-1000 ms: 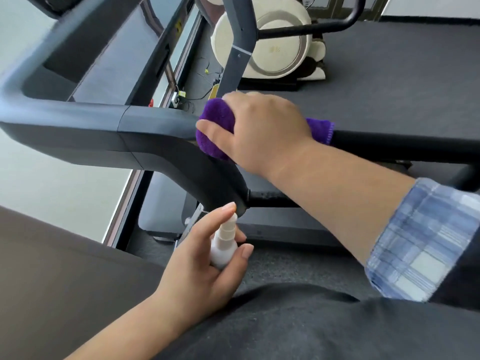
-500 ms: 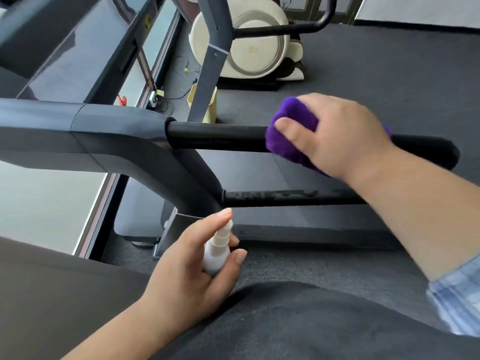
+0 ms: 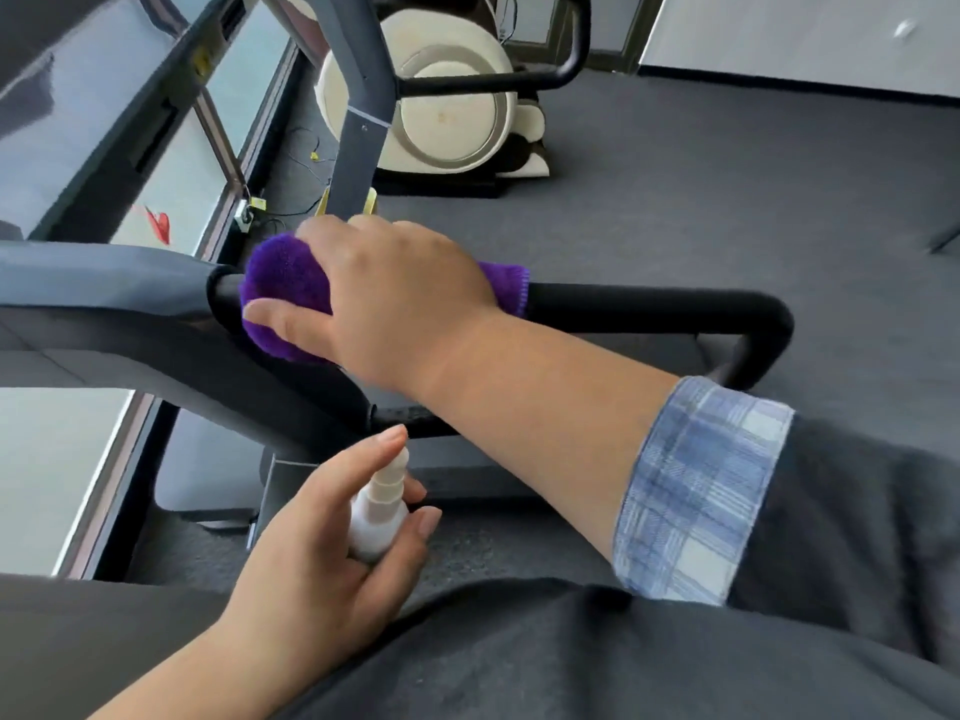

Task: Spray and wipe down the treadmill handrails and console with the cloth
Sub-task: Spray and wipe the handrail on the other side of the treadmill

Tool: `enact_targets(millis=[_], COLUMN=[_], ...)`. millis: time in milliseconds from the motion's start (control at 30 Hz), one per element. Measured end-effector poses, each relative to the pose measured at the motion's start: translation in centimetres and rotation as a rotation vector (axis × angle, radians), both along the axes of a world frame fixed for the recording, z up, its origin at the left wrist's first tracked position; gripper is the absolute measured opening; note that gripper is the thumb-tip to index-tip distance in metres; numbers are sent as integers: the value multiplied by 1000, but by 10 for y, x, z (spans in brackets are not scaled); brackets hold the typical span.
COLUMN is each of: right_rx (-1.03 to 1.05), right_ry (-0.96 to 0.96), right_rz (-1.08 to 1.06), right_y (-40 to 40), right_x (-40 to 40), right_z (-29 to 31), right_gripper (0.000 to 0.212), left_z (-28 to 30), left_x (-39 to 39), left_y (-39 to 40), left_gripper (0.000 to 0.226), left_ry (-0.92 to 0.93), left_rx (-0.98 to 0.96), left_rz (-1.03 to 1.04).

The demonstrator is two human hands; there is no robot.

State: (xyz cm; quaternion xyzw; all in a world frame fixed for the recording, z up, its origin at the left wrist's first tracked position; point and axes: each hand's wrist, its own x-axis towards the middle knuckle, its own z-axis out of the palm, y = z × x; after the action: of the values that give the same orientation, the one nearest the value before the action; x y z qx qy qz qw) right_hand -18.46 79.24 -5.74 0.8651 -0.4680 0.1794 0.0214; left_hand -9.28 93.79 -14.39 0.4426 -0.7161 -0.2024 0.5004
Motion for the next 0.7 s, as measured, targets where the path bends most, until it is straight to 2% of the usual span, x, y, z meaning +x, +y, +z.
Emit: enact_targets(millis=[167,500,700], right_rx=[28,-10,-43], right_ry=[-36,-80,-204], right_rz=[39,-44,-86], right_y=[-3,-13,-16], right_x=[-44,-197,-278], right_z=[-2,-8,-18], right_gripper=[69,72,69], left_z=[6,20,26], left_x=[-37,-125,-188], left_y=[-9,-22,-30], left_gripper=[56,62,56], left_ry=[-22,-69,-90], left_rx=[26,29,32], left_rz=[-24,-7,-42])
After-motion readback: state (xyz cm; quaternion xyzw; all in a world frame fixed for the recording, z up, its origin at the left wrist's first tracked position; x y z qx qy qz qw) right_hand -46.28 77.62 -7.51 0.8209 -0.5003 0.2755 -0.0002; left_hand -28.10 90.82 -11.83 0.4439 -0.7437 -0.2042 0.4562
